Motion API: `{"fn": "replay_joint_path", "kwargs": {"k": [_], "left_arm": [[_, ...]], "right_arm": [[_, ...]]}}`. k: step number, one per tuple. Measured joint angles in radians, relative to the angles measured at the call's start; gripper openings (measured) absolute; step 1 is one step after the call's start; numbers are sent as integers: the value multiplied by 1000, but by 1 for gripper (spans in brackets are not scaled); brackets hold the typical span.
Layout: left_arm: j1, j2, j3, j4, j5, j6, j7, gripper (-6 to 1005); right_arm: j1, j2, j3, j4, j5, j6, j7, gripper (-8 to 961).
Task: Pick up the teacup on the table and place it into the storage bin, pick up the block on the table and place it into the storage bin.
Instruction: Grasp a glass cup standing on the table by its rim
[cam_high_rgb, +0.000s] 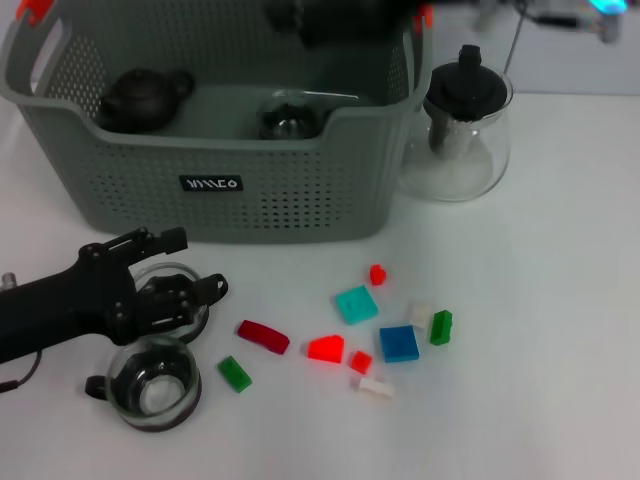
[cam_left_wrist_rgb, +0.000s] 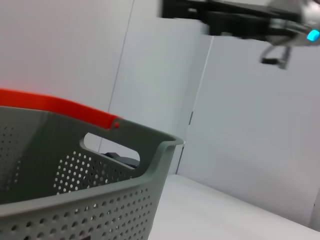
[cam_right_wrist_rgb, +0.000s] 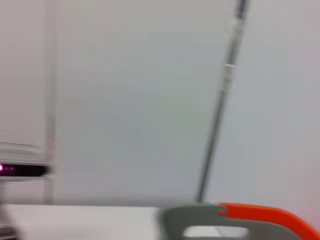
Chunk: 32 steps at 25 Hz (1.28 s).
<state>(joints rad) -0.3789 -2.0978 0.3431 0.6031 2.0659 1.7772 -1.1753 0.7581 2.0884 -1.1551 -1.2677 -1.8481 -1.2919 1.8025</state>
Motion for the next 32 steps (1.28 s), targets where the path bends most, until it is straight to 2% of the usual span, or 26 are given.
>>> {"fn": "replay_joint_path", "kwargs": {"k": [3,7,10,11,15,16,17,22,24,28,32], "left_arm": [[4,2,-7,11,6,11,-6,844],[15,9,-3,48,24,23,-37,844],[17,11,-4,83,57,29,-61,844],[18,12,-4,135,94,33,-104,844],[18,12,-1,222,151,35,-183,844],[15,11,0,320,218,46,-266,844],[14,11,0,340,229,51,-283,844],[12,7,2,528,286,131,-393,844],[9,-1,16,613,318,158,-449,844],[7,-25,101,768,412,190,-592,844],[4,-67,193,909,477,204,-739,844]], "right_arm": [[-78,-13,44,-34,92,-192,-45,811],[-145,-18,127,23,136,-463,-138,850],[-182,-24,161,109,114,-566,-211,843],[-190,-29,166,145,105,-589,-232,841],[-206,-44,171,277,87,-626,-295,838],[-209,-44,171,303,82,-630,-309,837],[-212,-44,171,320,78,-632,-321,837],[-211,-28,168,356,15,-628,-348,838],[-203,-17,168,356,-19,-622,-343,838],[-191,-3,167,358,-57,-594,-332,837],[-175,2,165,374,-58,-572,-327,837]]}}
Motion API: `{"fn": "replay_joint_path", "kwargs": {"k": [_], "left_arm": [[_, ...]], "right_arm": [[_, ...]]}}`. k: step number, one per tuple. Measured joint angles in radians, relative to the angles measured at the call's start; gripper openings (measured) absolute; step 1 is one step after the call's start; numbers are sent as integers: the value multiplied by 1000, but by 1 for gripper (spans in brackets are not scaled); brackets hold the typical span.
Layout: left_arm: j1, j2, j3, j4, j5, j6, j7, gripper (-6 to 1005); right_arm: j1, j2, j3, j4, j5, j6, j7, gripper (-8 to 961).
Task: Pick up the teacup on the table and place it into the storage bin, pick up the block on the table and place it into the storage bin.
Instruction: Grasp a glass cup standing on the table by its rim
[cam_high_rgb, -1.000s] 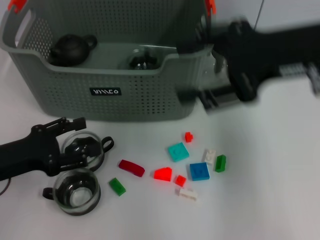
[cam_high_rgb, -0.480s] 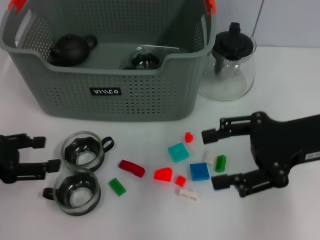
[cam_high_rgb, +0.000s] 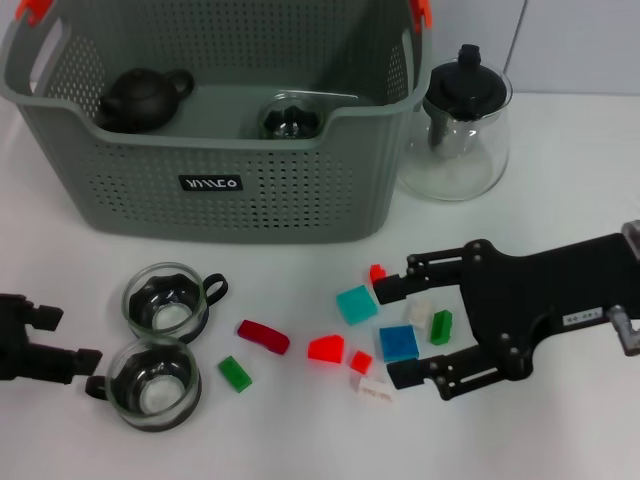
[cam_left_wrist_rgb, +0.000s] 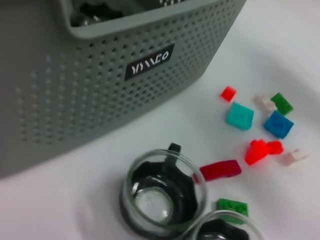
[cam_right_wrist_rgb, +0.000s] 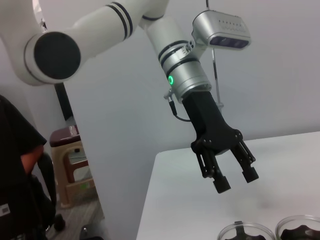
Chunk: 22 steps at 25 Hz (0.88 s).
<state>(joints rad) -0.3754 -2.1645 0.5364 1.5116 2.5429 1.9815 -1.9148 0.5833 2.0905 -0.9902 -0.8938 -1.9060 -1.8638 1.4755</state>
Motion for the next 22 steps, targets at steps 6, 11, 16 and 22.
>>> {"fn": "replay_joint_path", "kwargs": {"k": [6,11,16,22], "left_arm": [[-5,-5,237,96,18,11,-280,844],[-32,-6,369,115,63,-29,-427,844],[-40,-6,525,75,174,-123,-507,844],[-49,-7,606,-5,215,-190,-529,790]], "right_arm": [[35,-6,-4,44,-6,18,2,838],[58,1,-4,50,-33,41,2,838],[64,3,-4,50,-41,51,0,837],[64,3,3,50,-41,52,-1,838]]}}
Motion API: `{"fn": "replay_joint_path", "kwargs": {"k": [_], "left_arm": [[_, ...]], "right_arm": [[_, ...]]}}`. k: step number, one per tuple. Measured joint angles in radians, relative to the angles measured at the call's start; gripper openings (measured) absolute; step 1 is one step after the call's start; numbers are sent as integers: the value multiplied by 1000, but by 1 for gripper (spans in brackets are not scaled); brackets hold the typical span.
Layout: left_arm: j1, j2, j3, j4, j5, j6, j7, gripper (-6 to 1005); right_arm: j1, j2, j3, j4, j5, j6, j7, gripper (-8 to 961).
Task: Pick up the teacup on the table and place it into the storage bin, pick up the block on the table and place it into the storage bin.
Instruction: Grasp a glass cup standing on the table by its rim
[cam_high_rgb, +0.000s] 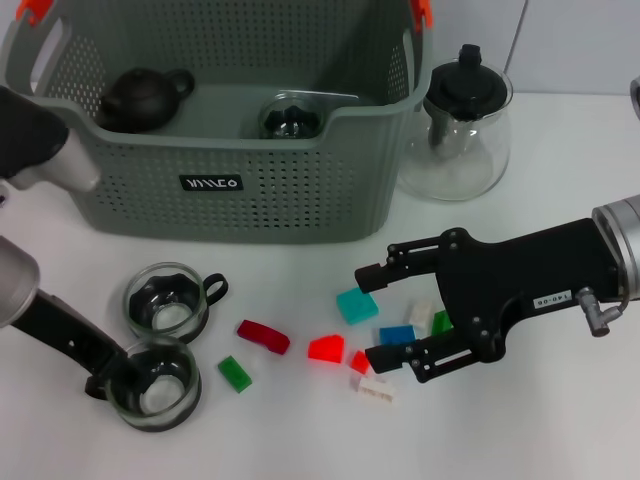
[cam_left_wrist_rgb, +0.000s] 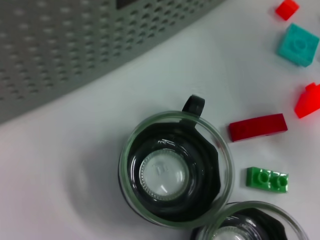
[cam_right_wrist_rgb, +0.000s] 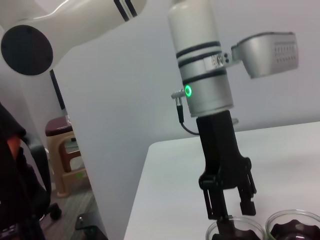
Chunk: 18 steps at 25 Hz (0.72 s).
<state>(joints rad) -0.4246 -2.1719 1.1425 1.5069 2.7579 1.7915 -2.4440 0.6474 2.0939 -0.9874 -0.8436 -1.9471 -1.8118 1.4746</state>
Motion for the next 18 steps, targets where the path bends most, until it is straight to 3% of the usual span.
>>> {"fn": "replay_joint_path", "kwargs": {"k": [6,18], "left_arm": [[-2,1,16,-47,33,-55,-1,726],[-3,-1,52,-103,61,-122,-3,704]], "right_arm": [[-2,0,1,0,0,1,0,838],[-11,0,2,4,7,1,-4,838]]}}
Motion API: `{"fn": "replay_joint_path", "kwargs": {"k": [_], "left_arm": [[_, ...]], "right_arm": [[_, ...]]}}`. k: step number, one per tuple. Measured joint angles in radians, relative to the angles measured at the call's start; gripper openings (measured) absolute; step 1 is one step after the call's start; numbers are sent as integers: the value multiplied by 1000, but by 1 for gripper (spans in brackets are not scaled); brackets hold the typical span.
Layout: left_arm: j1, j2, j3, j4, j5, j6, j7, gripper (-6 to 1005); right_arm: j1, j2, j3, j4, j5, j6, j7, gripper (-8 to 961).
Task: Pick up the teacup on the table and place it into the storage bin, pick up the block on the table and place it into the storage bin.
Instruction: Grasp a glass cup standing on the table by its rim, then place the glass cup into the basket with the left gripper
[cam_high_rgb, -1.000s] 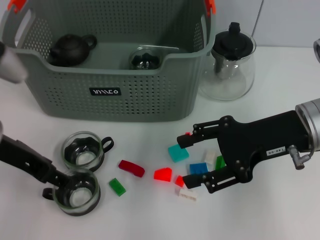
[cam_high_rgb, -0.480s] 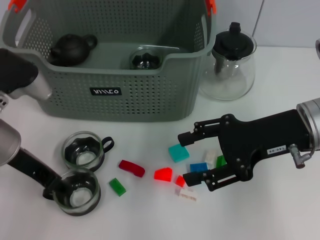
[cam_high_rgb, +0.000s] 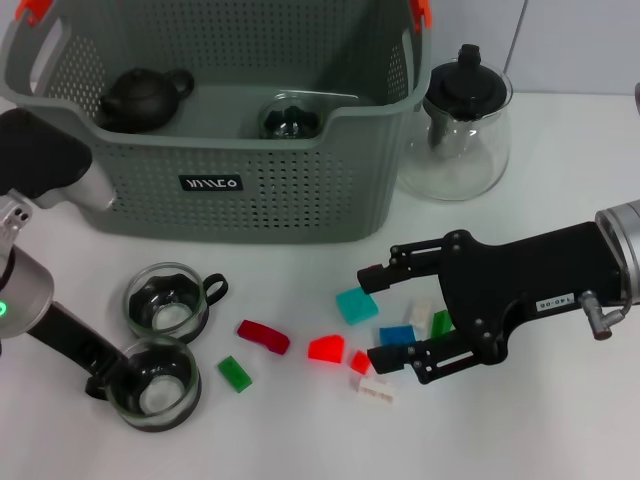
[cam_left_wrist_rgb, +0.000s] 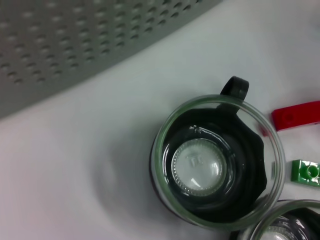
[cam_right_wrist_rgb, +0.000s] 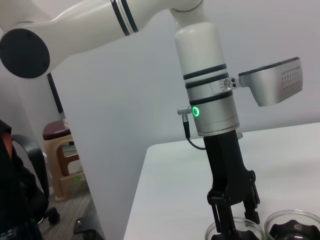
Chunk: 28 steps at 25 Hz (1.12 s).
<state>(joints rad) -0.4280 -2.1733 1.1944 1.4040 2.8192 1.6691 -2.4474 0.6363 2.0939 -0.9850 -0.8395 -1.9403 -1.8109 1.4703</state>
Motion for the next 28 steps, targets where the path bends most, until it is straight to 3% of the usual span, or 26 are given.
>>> {"fn": "replay_joint_path", "kwargs": {"k": [7,24,28], "left_arm": [[-3,0,29,-25,-4,-30,-14,684],[-11,0,38,-49,-12,-67,-48,301],[0,0,37,-32,-10,-70,-48,111]], "right_arm": [[-3,-2,2,7,0,5,-2,838],[-3,-4,15,7,1,5,-5,837],[-5,-5,16,7,1,6,-5,837]]}}
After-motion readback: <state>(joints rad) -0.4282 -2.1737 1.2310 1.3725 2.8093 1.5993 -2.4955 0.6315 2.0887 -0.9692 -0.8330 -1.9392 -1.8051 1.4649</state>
